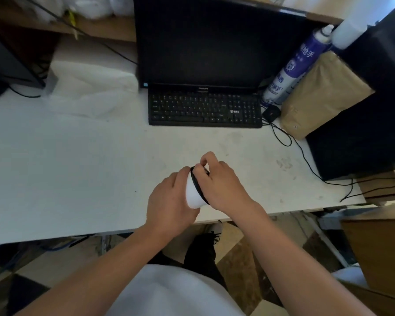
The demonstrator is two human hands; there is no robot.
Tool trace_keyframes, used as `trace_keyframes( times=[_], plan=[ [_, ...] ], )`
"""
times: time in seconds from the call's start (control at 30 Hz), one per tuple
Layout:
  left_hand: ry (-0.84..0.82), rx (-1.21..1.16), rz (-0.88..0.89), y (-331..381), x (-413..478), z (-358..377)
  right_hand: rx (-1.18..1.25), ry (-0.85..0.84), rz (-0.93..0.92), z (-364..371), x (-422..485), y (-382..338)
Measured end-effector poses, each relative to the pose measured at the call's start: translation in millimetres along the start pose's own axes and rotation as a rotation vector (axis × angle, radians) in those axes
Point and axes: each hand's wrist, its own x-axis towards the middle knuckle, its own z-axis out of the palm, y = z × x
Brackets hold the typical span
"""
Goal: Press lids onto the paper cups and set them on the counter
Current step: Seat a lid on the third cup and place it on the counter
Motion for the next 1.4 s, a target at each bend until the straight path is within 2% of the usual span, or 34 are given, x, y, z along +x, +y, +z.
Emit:
trace_keyframes(
  times=[0.1, 0.5, 0.77, 0.93, 1.07, 1.13, 1.2, 1.33, 1.4],
  plan=[
    [0.000, 0.016, -0.015, -3.8, -0.6, -0.2, 0.028, 0.014, 0.025, 6.6, -4.3, -6.6],
    [-0.350, -0.345, -0.191, -9.2, -3.0, -33.6, -0.116, -0.019, -0.304, 3.2, -21.6, -12.7],
    [-0.639, -0.503, -0.058, -12.8, 28.4, -69.1, -0.006, -0.044, -0.451, -12.9, -14.4, -9.9],
    [-0.914, -0.653, -0.050, -14.4, 51.9, -79.1, 0.029, 0.019, -0.514, -21.6, -13.7, -15.6],
    [-1.320, -0.959, -0.132, -20.3, 64.8, -75.3, 0.094, -0.004, -0.549, -31.0, -15.8, -22.3],
    [-1.400, -1.009, -0.134, -21.5, 67.2, -74.2, 0.084, -0.014, -0.580, -32.6, -16.1, -22.9],
    [-1.260, -0.926, -0.155, -20.4, 67.9, -74.5, 0.078, 0.012, -0.547, -34.3, -12.7, -19.1],
    [-0.624, -0.413, -0.096, -11.2, 56.8, -77.1, 0.105, 0.153, -0.334, -40.2, 0.2, -7.3],
    [-0.427, -0.234, -0.032, -10.9, 45.9, -71.6, 0.173, 0.199, -0.225, -41.6, 5.7, -5.9]
  ],
)
